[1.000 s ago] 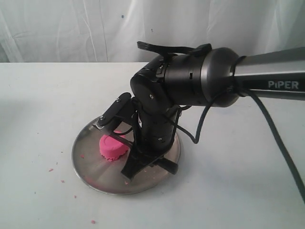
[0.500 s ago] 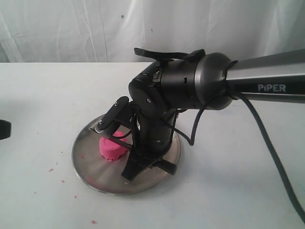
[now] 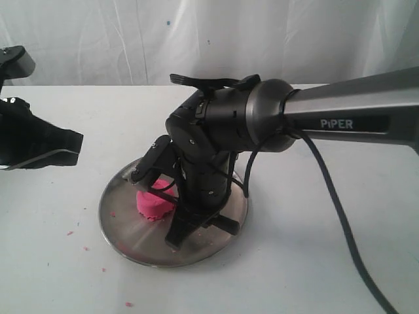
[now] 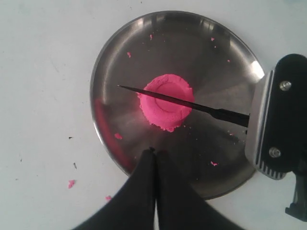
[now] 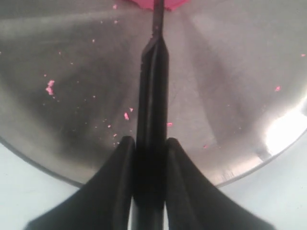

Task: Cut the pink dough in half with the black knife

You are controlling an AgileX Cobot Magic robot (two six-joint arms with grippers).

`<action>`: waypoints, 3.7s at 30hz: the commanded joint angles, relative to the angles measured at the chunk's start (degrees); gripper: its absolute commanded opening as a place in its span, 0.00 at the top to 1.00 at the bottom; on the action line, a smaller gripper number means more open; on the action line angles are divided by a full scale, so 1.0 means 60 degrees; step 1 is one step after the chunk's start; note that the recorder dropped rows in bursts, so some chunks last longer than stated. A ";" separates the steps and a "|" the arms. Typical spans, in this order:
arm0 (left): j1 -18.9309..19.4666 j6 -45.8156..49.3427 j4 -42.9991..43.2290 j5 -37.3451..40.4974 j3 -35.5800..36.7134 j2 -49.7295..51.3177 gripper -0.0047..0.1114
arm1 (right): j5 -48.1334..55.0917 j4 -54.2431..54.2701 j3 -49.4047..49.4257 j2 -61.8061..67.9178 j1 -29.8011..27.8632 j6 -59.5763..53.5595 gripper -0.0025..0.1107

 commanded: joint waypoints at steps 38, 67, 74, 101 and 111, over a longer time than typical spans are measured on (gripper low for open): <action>-0.0010 0.3784 -0.3426 -0.1461 -0.1994 0.5025 0.83 | 0.0315 -0.0305 -0.0386 0.0326 -0.0023 -0.0094 0.98; -0.0042 0.4838 -0.4094 -0.1221 -0.2333 0.5656 0.96 | 0.0353 -0.0305 -0.0386 0.0356 -0.0023 -0.0089 0.98; -0.0042 0.5055 -0.4094 -0.1221 -0.2333 0.5656 0.96 | 0.0353 -0.0305 -0.0386 0.0356 -0.0023 -0.0089 0.98; -0.0042 0.5317 -0.4003 -0.0892 -0.2333 0.6312 0.96 | 0.0529 -0.0326 -0.0386 0.0356 -0.0023 -0.0089 0.98; -0.0042 0.5361 -0.4043 -0.0891 -0.2333 0.6505 0.96 | 0.0545 -0.0326 -0.0386 0.0356 -0.0023 -0.0098 0.98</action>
